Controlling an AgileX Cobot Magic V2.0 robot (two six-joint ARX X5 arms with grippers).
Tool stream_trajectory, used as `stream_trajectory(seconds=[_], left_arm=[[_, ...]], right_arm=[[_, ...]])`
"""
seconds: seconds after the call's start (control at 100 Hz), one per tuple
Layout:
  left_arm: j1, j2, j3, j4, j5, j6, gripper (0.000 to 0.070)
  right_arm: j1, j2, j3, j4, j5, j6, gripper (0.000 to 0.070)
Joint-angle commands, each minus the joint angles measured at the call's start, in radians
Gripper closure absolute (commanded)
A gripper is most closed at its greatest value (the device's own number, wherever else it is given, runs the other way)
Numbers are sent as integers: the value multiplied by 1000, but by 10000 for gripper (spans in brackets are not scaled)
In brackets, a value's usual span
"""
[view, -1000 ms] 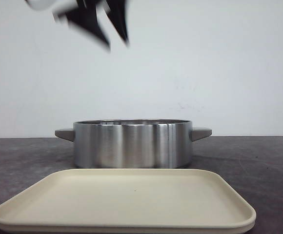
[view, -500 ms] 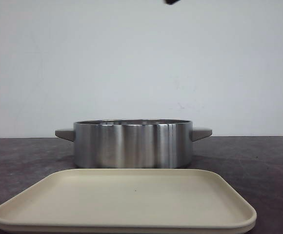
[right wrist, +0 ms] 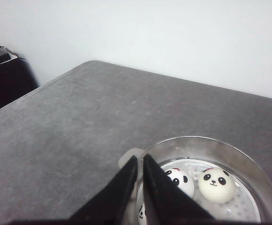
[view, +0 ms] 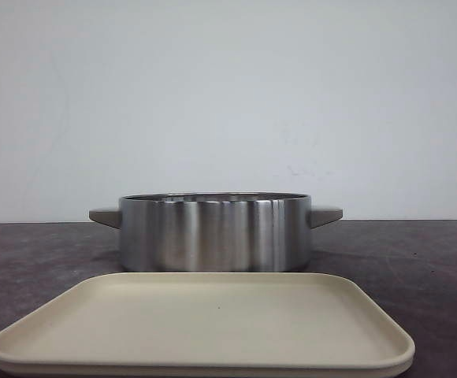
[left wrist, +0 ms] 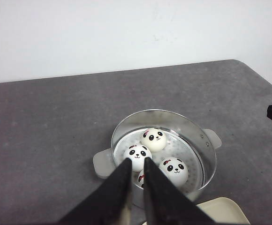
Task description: Steam buns
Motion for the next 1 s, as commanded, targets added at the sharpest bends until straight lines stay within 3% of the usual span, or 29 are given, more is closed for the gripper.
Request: stream_trajectory(seconds=[0.0,0.53,0.64,0.7,0.79,0.89,0.99], left_arm=[[-6,2,12,9,-1,16,700],[-5,2,12,9,-1,16,700],[-6,2,12,9,-1,16,700],[-6,2,12,9,-1,16,700],[-6,2,12,9,-1,17,700],[-6,2,12,9,-1,16,700],[-6,2,12,9,-1,16,700]], right_arm=[[12,3,15,15,-1,-8,685],[9,-13,15,-4,0,-7,685],[-11,-70,-22,-55,83,-14,685],[-32,-114,-90,-3,127,-50,685],[-85,-203,-259,186,151,-105,685],[-165,-328,-473,385,105,-142,685],[-262,-480,-635,401,37,-179,685]])
